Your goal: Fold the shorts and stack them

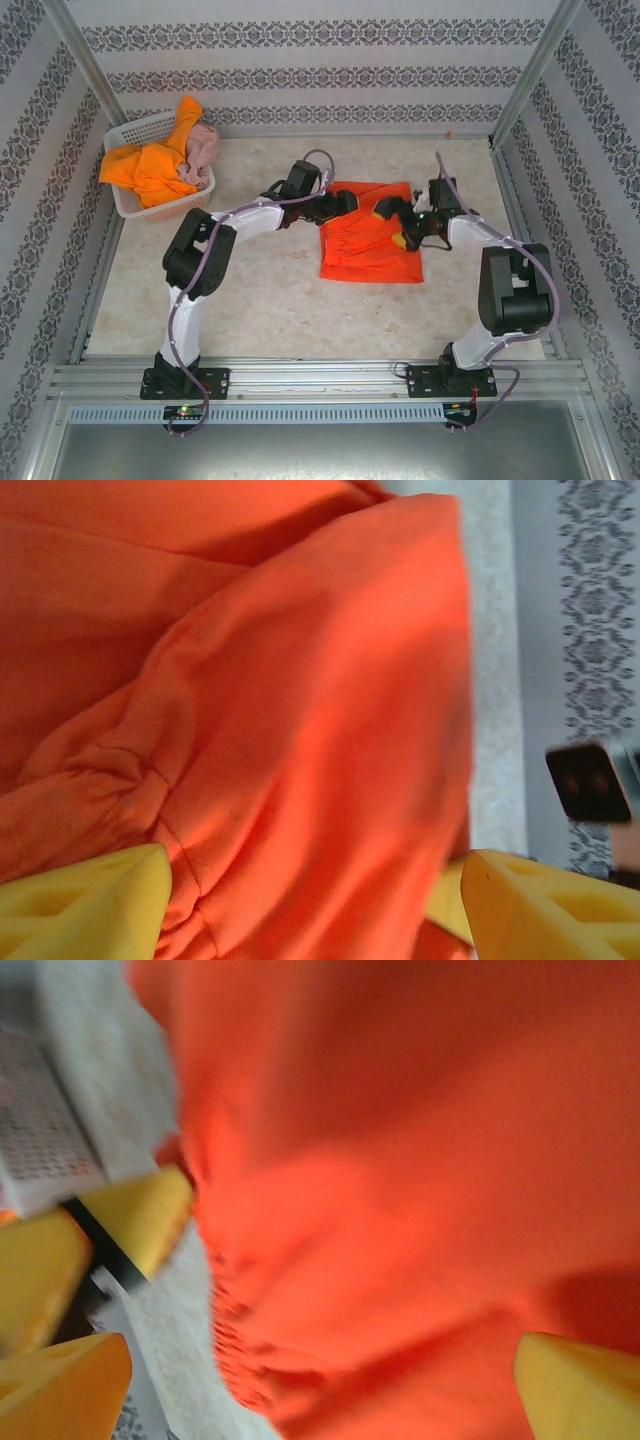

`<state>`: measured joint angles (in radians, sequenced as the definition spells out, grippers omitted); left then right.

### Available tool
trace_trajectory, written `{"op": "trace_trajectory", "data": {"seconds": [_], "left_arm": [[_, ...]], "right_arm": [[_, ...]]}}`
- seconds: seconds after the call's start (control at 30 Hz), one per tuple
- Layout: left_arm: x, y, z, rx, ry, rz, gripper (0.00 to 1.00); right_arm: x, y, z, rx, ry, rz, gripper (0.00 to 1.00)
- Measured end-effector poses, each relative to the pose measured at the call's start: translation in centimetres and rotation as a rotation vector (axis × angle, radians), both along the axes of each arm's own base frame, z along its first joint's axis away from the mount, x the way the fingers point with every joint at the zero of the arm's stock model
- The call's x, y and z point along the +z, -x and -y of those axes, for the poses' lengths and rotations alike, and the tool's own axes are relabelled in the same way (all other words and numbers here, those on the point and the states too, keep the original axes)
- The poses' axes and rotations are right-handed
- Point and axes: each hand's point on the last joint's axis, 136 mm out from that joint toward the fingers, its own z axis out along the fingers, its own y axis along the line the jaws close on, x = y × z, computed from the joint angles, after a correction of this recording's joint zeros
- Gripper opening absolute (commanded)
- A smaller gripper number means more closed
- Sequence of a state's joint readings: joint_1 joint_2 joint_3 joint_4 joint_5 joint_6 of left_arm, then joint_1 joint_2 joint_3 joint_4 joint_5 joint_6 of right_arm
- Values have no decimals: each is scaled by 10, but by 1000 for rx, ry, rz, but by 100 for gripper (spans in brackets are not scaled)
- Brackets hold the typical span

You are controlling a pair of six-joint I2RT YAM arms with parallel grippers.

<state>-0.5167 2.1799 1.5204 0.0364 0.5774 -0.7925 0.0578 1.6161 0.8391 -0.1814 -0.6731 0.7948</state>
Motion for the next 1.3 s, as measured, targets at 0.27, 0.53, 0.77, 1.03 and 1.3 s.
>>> {"op": "trace_trajectory", "data": {"seconds": [0.27,0.53,0.77,1.03,1.3], "left_arm": [[22,-7,-32,43,-55,87,95],[134,2,-126,200,-83,334,100],[150,38,-182,302,-145,393,100],[141,59,-233,424,-208,382,100],[130,64,-242,441,-222,358,100]], "right_arm": [[-15,13,19,-46,9,-44,98],[36,-1,11,33,207,72,98],[102,-32,-54,242,476,274,96],[45,-44,-108,461,742,170,93],[-11,-43,-127,622,924,60,87]]}}
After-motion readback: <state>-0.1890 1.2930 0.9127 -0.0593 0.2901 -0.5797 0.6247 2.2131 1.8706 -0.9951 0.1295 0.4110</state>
